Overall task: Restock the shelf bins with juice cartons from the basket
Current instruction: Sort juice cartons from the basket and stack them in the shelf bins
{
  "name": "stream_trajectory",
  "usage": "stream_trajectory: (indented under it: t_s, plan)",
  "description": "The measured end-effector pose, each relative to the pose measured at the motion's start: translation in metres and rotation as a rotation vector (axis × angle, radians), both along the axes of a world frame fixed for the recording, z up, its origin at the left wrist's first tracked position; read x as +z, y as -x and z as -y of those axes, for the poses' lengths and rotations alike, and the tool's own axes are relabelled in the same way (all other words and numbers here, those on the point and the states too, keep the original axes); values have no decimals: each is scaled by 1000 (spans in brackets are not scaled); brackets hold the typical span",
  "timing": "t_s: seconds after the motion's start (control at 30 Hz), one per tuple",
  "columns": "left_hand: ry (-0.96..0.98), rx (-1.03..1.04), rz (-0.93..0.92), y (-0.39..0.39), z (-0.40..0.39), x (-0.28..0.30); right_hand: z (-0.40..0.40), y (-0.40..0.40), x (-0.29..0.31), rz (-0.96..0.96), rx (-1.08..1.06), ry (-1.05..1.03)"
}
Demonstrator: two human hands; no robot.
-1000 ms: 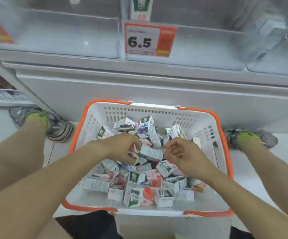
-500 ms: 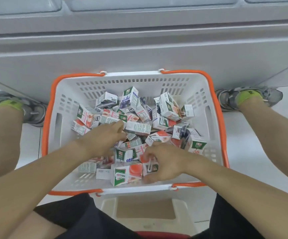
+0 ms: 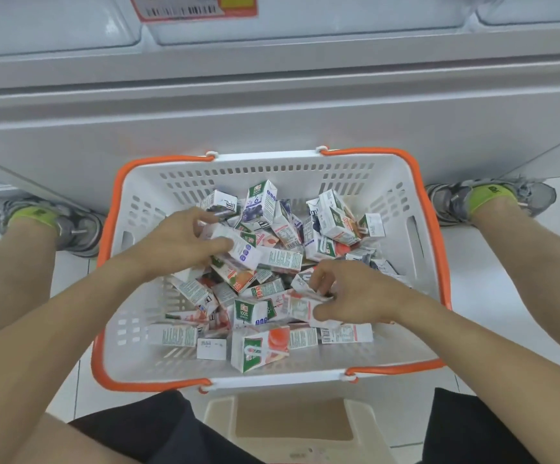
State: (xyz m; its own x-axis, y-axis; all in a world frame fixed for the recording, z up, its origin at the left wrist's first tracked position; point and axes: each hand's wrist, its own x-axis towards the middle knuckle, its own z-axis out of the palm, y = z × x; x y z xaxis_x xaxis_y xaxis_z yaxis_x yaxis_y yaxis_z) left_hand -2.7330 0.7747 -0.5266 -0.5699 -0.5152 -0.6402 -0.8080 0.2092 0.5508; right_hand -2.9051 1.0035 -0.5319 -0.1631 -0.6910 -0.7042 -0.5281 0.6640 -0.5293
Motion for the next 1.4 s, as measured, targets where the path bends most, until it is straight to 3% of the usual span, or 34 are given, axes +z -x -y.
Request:
stream_trajectory:
  t_s: [0.17,0.43,0.63,0.8,0.93,1.1,1.23,1.4]
  plan:
    - [-360,154,136,-10,-8,-6,-2,11,-2,53,-205,93]
    - [-776,307,-59,-2,-24,-14,-3,22,-18,291,-720,93]
    - [-993,335,-206,-3,-28,-19,-5,34,-20,375,-877,130]
    - [-986,466,-314,2,-40,-16,1,41,-1,376,-893,267]
    - [-678,270,-344,10,-47,-11,8,41,26,426,-832,351]
    - [-606,243,-467,15,-58,1,15,32,47,295,-818,426]
    - [-604,225,-499,19,-59,18,17,33,64,304,-831,463]
    - [-400,249,-505,32,-62,43,17,31,78,295,-799,543]
